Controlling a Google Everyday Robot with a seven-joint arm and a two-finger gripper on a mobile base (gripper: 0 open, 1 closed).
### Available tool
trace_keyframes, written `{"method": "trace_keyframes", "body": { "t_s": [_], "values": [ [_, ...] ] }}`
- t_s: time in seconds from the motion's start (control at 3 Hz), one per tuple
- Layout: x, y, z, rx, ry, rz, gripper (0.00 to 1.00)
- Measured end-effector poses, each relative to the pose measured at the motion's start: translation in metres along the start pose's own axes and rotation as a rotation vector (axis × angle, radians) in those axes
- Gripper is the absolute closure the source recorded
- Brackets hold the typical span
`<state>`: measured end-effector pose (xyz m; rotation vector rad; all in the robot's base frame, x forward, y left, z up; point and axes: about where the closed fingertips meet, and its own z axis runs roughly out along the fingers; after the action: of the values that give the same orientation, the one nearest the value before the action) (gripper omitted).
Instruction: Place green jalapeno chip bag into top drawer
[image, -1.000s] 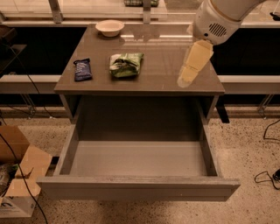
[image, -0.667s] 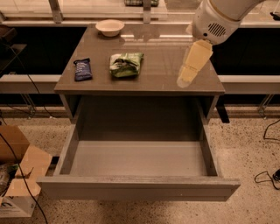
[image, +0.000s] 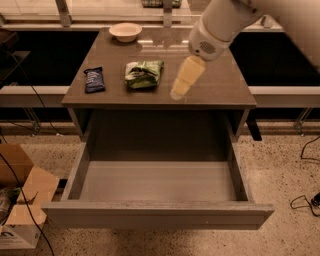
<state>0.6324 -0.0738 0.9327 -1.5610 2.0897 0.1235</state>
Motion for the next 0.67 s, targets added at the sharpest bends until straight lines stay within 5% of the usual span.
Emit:
{"method": "trace_keyframes", "body": {
  "t_s": [0.67],
  "values": [
    [-0.06,-0.029,0.076,-0.051,-0.088,-0.007,0.0]
  ]
}}
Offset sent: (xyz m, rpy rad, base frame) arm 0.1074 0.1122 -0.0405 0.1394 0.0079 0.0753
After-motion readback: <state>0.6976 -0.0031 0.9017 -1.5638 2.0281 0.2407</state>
